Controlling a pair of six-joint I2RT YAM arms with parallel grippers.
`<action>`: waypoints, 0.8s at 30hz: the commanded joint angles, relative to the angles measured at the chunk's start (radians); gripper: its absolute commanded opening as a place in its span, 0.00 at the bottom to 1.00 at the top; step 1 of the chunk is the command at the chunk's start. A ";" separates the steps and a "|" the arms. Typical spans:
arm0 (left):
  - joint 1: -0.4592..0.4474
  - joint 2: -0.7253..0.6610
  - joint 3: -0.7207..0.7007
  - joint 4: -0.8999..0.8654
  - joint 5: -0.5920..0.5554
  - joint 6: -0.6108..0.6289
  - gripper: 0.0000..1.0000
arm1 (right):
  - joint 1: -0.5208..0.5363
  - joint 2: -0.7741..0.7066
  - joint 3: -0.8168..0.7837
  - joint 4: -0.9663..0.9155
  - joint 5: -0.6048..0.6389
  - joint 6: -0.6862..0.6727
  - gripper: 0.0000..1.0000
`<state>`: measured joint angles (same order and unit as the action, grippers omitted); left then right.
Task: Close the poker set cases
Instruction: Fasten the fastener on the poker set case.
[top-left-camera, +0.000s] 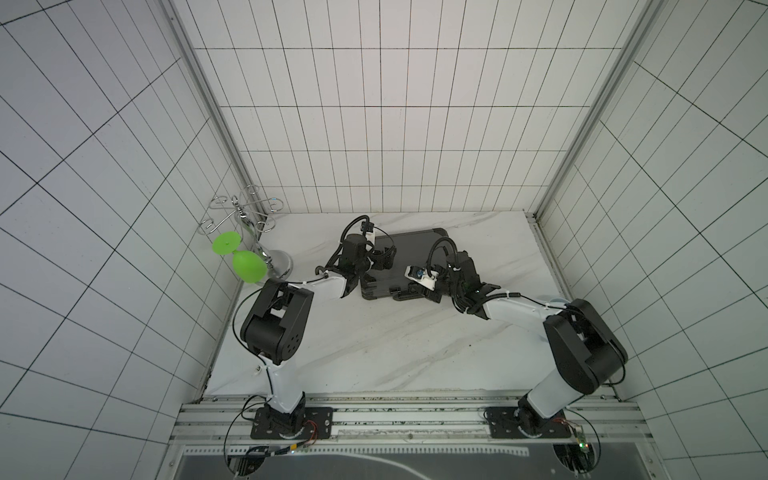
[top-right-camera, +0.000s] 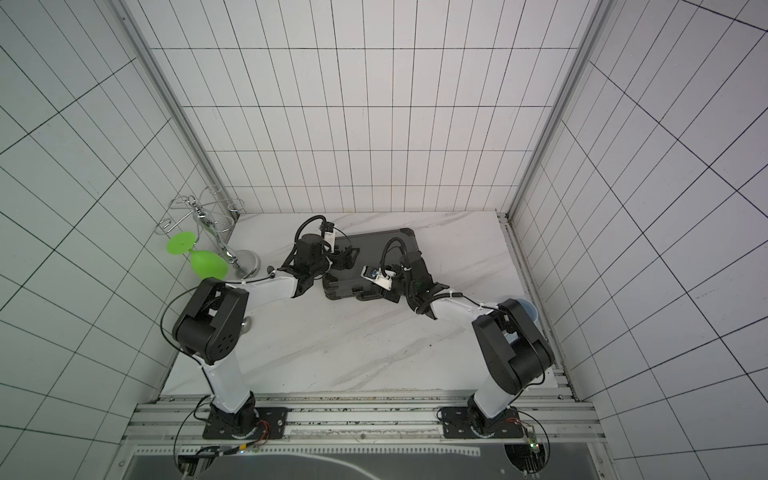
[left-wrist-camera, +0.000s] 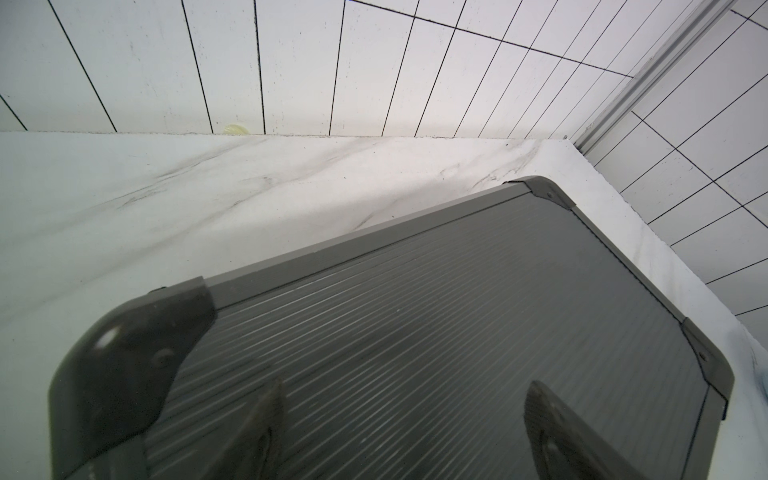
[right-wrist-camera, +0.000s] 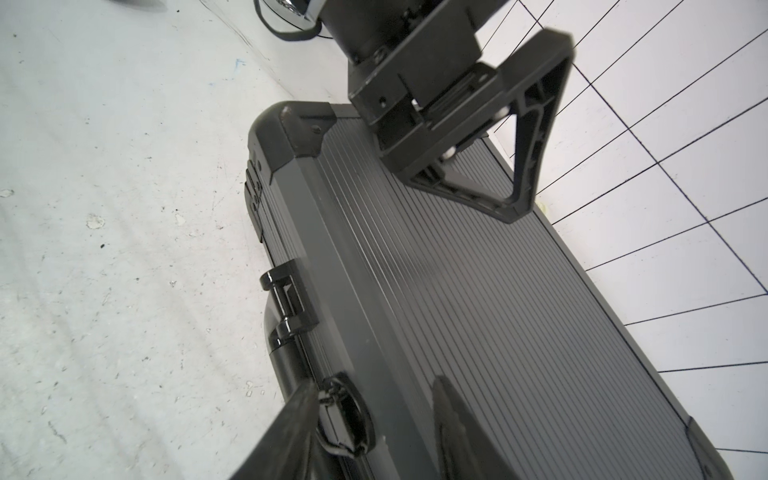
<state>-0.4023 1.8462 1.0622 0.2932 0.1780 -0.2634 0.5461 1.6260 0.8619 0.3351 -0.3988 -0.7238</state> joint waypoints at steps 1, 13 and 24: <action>0.000 0.028 -0.050 -0.161 0.029 -0.039 0.90 | 0.008 -0.018 -0.007 -0.007 -0.002 -0.001 0.44; 0.000 0.021 -0.056 -0.158 0.031 -0.040 0.90 | 0.009 -0.010 -0.049 -0.034 0.012 0.021 0.45; 0.000 0.015 -0.057 -0.159 0.028 -0.039 0.89 | 0.012 0.063 -0.033 -0.056 -0.002 0.046 0.36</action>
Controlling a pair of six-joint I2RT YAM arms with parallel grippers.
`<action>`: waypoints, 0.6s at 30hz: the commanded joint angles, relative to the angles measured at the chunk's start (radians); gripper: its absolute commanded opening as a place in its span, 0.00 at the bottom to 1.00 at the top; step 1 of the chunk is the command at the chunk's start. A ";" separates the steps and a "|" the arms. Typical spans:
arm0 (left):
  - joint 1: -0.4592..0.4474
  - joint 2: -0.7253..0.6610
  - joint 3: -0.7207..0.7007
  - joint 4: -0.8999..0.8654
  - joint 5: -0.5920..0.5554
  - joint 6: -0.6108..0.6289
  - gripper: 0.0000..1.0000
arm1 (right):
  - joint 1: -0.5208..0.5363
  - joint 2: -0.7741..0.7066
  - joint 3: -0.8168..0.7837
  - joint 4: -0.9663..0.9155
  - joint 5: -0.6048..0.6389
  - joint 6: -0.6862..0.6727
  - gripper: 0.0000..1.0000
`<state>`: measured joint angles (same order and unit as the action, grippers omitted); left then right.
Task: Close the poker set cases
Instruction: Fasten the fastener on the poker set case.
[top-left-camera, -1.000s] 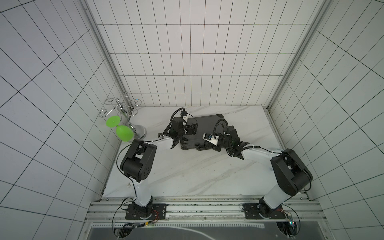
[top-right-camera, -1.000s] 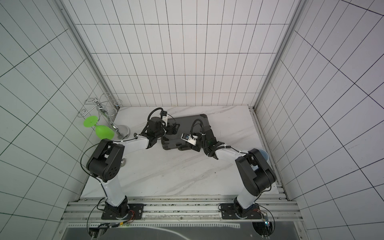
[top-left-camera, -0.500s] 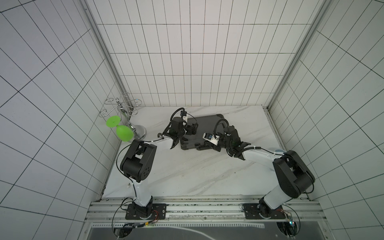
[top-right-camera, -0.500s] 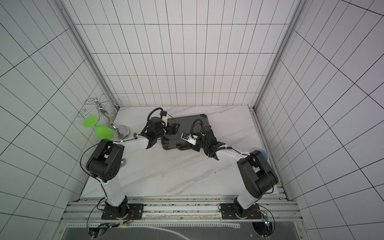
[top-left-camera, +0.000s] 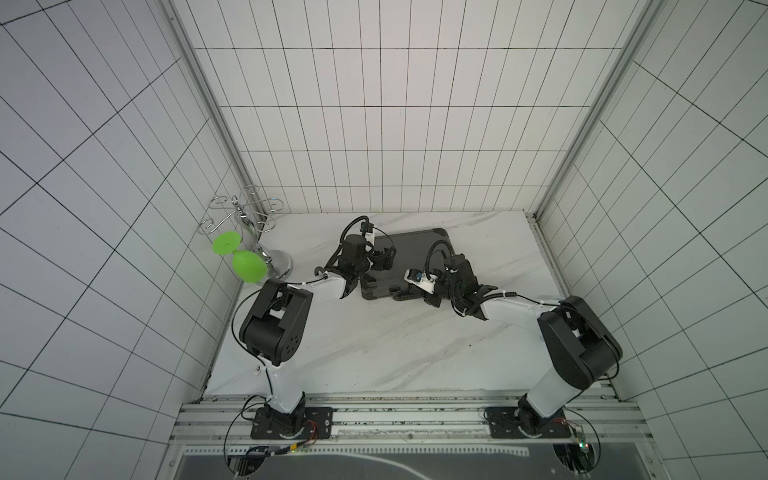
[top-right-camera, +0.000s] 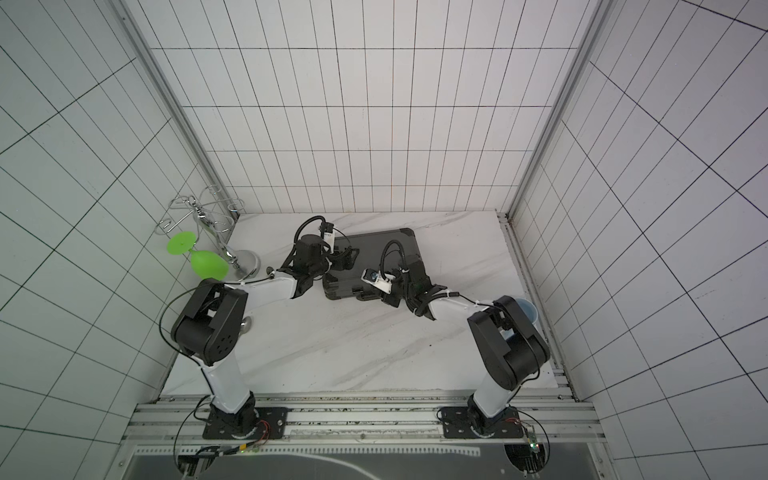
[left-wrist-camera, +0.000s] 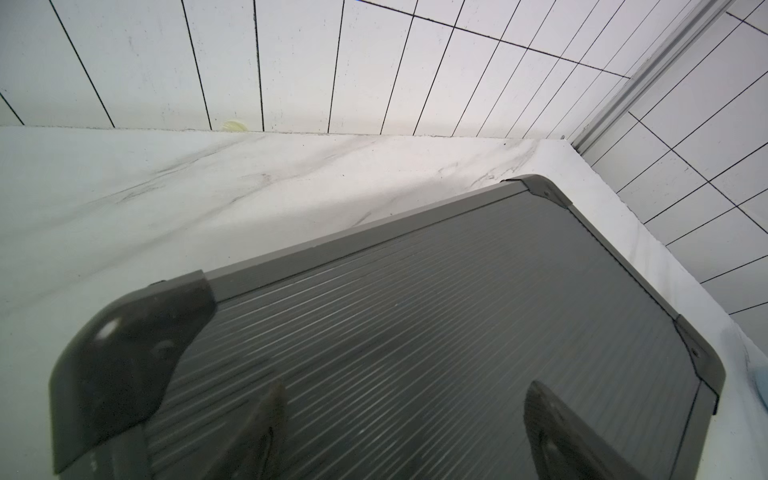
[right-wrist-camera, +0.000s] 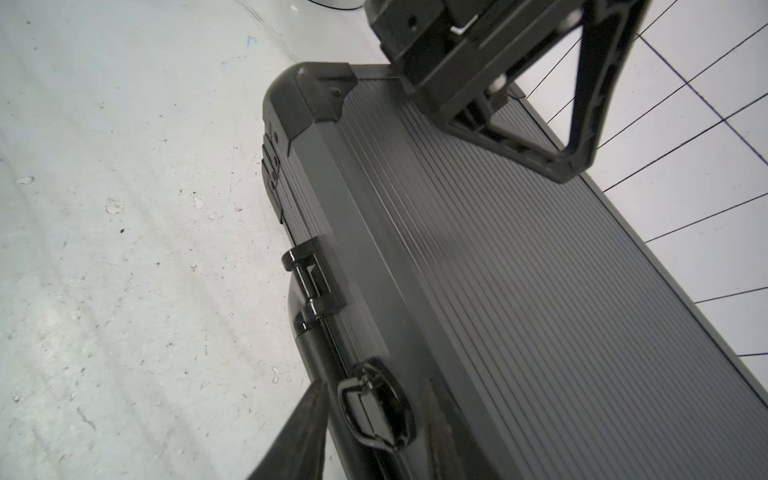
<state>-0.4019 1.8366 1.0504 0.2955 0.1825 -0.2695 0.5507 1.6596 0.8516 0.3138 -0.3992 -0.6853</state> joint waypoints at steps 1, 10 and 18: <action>0.000 0.024 -0.046 -0.161 0.022 -0.033 0.89 | 0.008 0.030 -0.022 -0.035 -0.001 0.010 0.36; 0.000 0.024 -0.043 -0.162 0.021 -0.031 0.89 | 0.008 0.028 -0.002 -0.087 0.039 0.046 0.30; 0.000 0.018 -0.046 -0.160 0.021 -0.031 0.89 | 0.016 0.090 0.098 -0.263 0.060 0.057 0.00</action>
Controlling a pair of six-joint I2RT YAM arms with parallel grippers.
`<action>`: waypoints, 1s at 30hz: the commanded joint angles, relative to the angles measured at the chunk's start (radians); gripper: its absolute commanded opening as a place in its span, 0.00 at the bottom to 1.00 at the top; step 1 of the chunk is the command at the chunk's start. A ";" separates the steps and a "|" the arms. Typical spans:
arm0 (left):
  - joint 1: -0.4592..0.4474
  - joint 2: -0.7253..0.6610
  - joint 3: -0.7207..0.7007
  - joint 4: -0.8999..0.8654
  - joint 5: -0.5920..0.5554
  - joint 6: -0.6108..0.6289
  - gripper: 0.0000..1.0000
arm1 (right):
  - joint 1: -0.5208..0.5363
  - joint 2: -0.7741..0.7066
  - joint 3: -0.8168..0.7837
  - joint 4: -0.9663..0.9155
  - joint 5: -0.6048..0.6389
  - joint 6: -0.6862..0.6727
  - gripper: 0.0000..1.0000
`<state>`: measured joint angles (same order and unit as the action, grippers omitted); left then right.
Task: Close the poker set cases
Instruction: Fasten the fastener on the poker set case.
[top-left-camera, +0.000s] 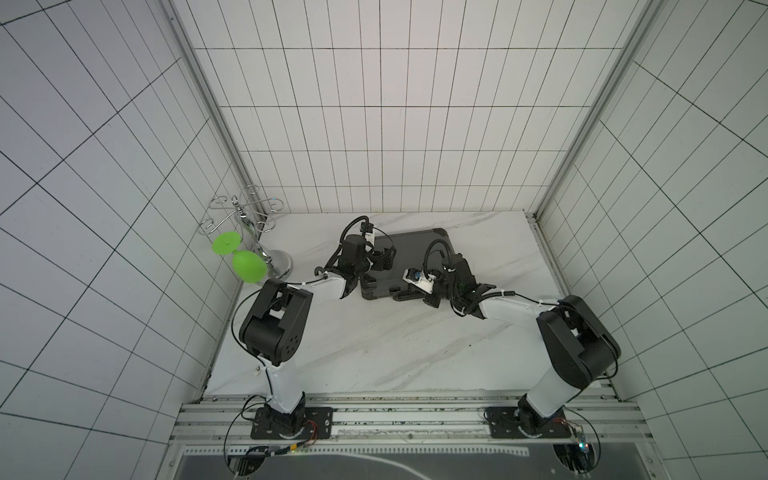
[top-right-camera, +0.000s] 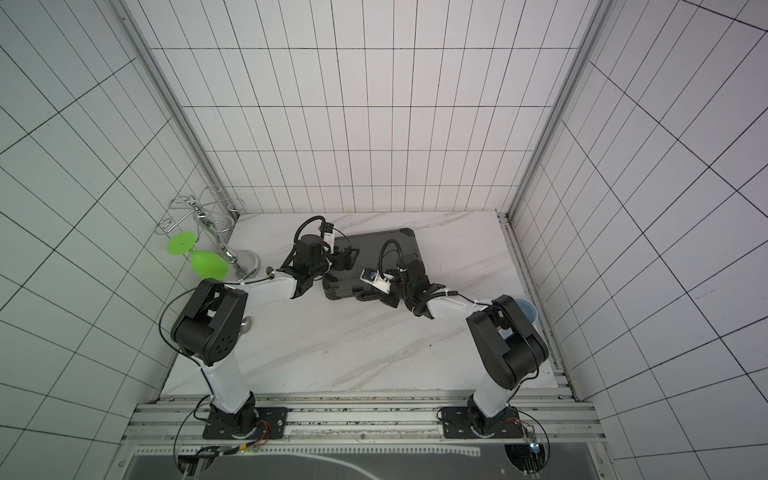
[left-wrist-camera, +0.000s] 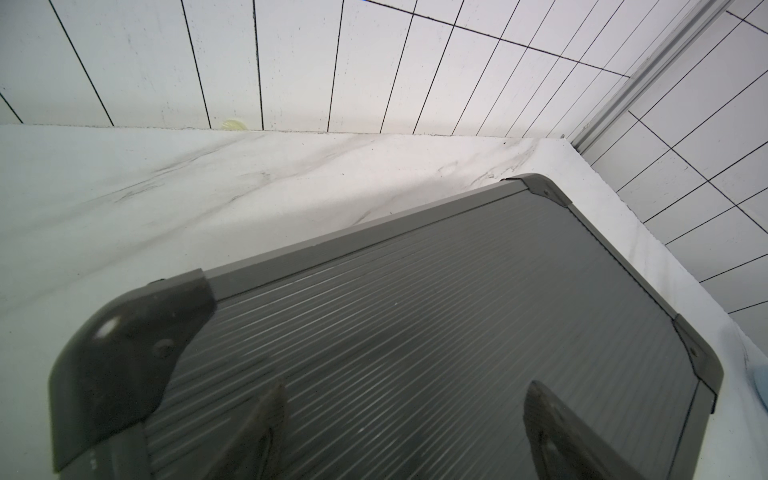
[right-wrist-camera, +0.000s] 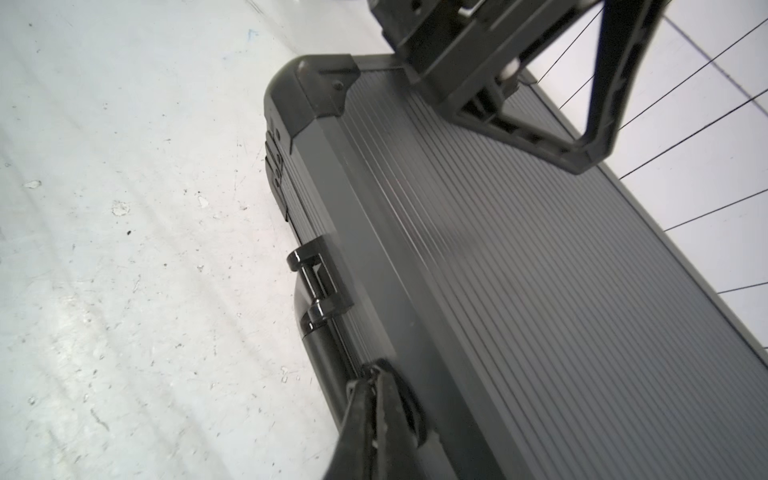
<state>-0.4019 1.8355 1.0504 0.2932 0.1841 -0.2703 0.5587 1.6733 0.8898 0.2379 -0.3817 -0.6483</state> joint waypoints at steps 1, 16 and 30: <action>0.000 0.019 -0.046 -0.158 0.018 -0.030 0.89 | 0.015 0.081 0.066 -0.206 0.042 0.017 0.00; 0.000 0.019 -0.046 -0.157 0.023 -0.030 0.89 | 0.049 0.023 0.022 -0.267 0.080 0.092 0.01; -0.043 -0.024 0.017 -0.198 0.012 0.018 0.89 | 0.010 -0.137 0.001 -0.060 0.180 0.294 0.25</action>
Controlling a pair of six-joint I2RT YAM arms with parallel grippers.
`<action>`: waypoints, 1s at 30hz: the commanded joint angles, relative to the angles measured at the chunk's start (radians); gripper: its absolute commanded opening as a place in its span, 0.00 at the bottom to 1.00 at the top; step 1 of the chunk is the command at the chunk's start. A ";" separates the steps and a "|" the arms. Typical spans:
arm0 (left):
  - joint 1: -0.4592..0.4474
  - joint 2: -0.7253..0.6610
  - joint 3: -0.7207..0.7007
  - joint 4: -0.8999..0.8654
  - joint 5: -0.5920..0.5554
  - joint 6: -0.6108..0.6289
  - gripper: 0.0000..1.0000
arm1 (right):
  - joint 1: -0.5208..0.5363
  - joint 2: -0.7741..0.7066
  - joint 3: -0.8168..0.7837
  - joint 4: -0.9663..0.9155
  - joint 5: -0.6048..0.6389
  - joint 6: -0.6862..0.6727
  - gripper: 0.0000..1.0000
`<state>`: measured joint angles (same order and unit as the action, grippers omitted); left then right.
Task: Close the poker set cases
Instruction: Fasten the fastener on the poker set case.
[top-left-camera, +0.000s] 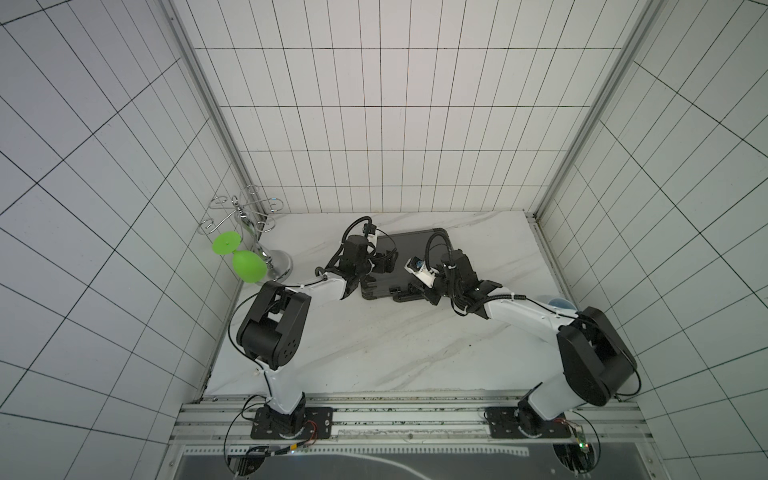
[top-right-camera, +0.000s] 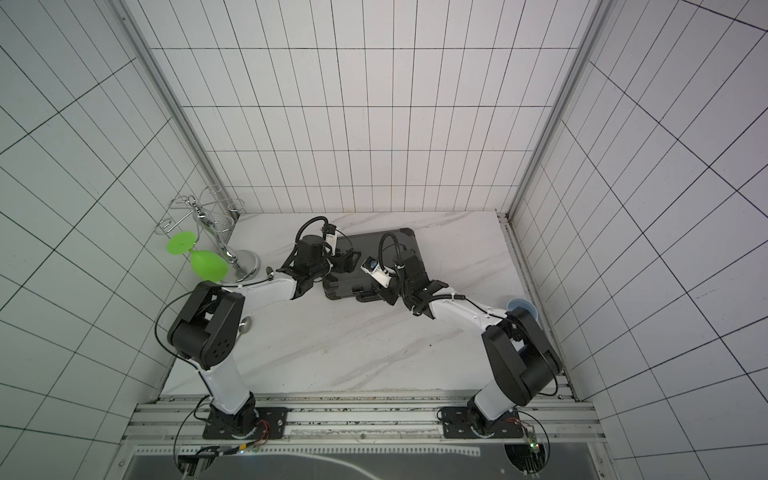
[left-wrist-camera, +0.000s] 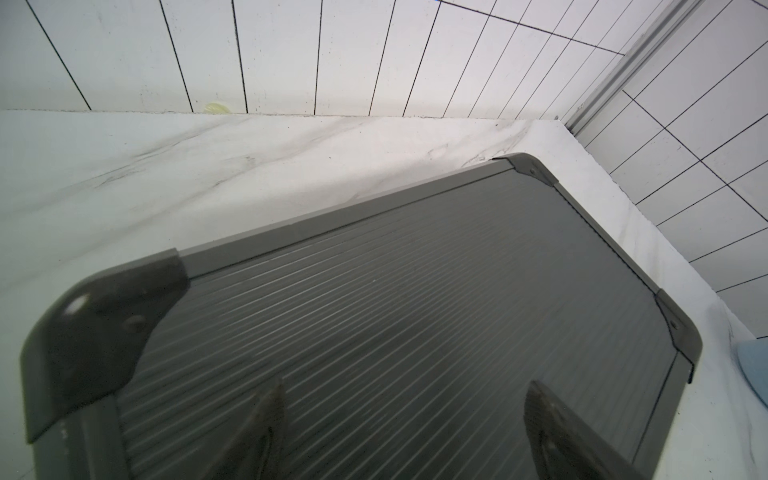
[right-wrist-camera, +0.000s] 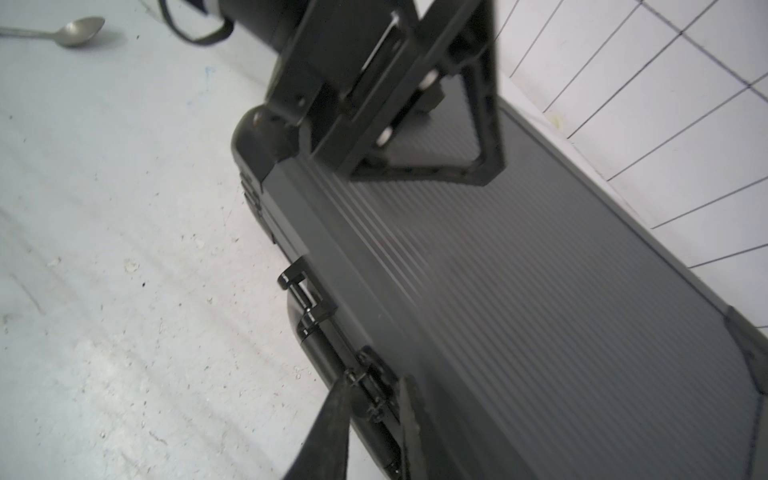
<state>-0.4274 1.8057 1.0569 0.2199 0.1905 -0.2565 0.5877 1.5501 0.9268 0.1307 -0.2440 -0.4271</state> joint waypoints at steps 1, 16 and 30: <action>-0.022 0.010 0.022 -0.128 0.003 0.004 0.89 | -0.024 -0.019 -0.039 0.061 0.052 0.087 0.25; -0.077 0.173 0.054 -0.080 0.038 -0.038 0.89 | -0.030 -0.096 -0.171 0.121 0.178 -0.262 0.51; -0.077 0.236 -0.015 -0.004 0.081 -0.092 0.89 | -0.015 -0.095 -0.289 0.258 0.118 -0.568 0.62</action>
<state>-0.5014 1.9373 1.1088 0.4091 0.2268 -0.2741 0.5648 1.4361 0.7013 0.3321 -0.0914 -0.8825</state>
